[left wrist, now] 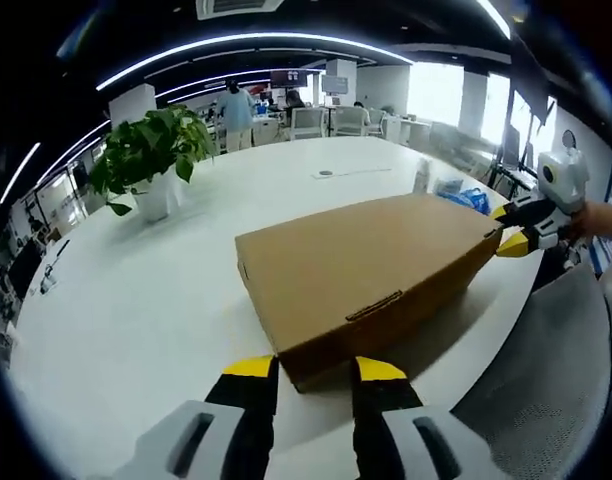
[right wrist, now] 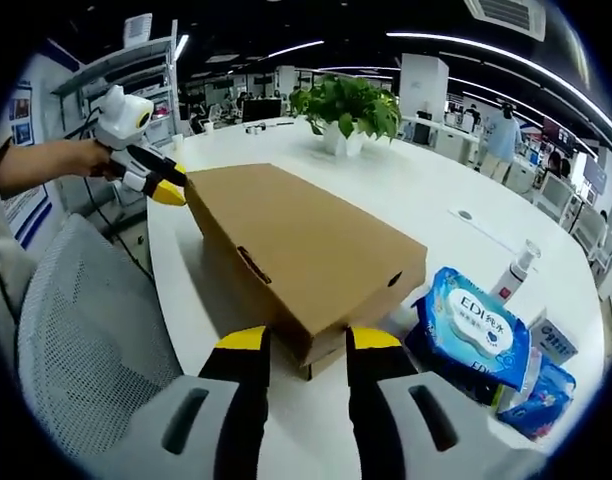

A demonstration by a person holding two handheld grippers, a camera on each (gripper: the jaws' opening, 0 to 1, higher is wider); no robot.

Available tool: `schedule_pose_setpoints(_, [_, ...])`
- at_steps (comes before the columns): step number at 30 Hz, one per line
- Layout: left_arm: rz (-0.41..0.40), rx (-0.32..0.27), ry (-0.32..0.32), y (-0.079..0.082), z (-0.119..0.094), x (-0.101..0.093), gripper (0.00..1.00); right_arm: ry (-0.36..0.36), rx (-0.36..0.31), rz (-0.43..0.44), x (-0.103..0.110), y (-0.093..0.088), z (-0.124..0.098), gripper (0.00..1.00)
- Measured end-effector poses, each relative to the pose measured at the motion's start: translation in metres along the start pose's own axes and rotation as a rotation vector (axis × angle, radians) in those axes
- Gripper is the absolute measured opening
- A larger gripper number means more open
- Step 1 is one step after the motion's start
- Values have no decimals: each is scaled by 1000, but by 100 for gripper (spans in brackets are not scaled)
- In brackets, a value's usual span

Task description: Operate the shoe box by opening the lid, removing the specified soft item, and placing it in the target area until the item is outside and the box remains undamaged.

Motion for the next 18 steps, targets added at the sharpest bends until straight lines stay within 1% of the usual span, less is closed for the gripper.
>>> schedule_pose_setpoints(9, [-23,24,8,-6,8,1,28,5,27,3,1,-7,7,27])
schedule_pose_setpoints(18, [-47,36,14,-9,15,3,27,5,38,-6,-1,-10,13,26])
Point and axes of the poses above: the point that each gripper's makers call its tool centre point, and the gripper's own axes: z roughly forward along the fingers, x roughly to its left, y roughly out of its top, the point moved 7 cm from there along -z, roughly backward along the fingers, and after that the axes turned 12 degrees about -z, right-handed, at the moved point
